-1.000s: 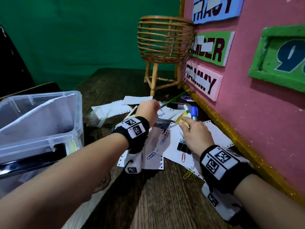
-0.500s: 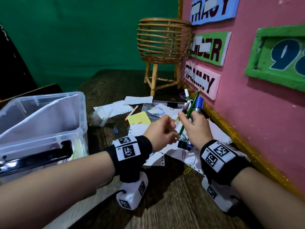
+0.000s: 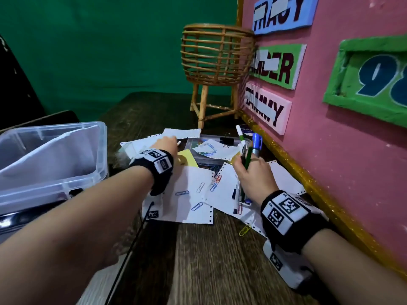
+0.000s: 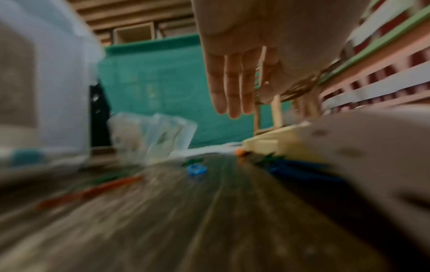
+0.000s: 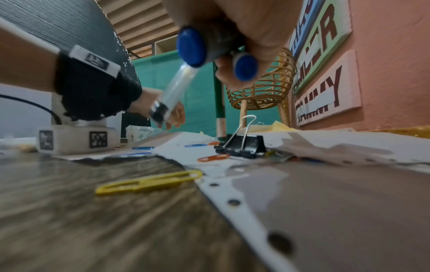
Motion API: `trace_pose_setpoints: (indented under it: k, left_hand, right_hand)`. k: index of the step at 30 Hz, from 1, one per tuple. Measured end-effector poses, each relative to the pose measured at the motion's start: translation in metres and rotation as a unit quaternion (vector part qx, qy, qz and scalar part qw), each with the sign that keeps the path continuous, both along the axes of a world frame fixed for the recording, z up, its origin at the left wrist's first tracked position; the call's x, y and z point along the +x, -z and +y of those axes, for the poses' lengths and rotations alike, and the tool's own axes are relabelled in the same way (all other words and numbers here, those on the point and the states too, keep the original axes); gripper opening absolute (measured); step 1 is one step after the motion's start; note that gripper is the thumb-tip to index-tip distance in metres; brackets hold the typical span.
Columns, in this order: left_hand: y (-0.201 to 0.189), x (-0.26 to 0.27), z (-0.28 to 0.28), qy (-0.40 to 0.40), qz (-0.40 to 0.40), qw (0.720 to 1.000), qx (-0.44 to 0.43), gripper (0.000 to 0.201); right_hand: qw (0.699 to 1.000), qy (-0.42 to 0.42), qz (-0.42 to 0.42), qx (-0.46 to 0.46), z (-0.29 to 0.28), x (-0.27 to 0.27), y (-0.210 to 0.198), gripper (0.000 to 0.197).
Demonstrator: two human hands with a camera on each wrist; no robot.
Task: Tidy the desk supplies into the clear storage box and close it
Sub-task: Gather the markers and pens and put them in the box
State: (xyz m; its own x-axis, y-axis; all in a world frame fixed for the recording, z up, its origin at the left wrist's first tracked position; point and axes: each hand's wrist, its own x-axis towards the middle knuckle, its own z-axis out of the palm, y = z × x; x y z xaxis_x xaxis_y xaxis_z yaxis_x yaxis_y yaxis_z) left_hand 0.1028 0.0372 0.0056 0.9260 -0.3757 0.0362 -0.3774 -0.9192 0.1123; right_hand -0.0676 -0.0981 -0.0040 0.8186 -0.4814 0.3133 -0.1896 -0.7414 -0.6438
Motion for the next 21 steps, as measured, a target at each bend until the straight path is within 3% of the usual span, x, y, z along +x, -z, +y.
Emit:
trace_pose_setpoints:
  k: [5,10,15,18,21]
  left_hand:
    - [0.075,0.112,-0.016,-0.069,0.122,0.987,0.083,0.043]
    - [0.015,0.02,0.002,-0.056,0.062,0.996,0.033,0.035]
    - [0.022,0.03,0.009,-0.065,0.03,0.997,-0.031,0.035]
    - [0.016,0.026,0.01,-0.094,0.062,0.99,-0.089,0.036]
    - [0.014,0.004,0.008,-0.145,0.043,0.986,-0.074,0.035]
  right_hand:
    - [0.999,-0.017,0.018,-0.032,-0.002,0.001,0.001,0.029]
    - [0.999,-0.042,0.025,-0.023,-0.001,0.003,0.004,0.031]
    - [0.999,-0.043,0.013,0.008,0.003,0.002,0.001,0.03]
    - [0.998,-0.064,0.001,0.008,0.003,-0.001,0.0,0.022]
    - [0.995,-0.098,0.018,0.015,0.005,-0.006,-0.005,0.061]
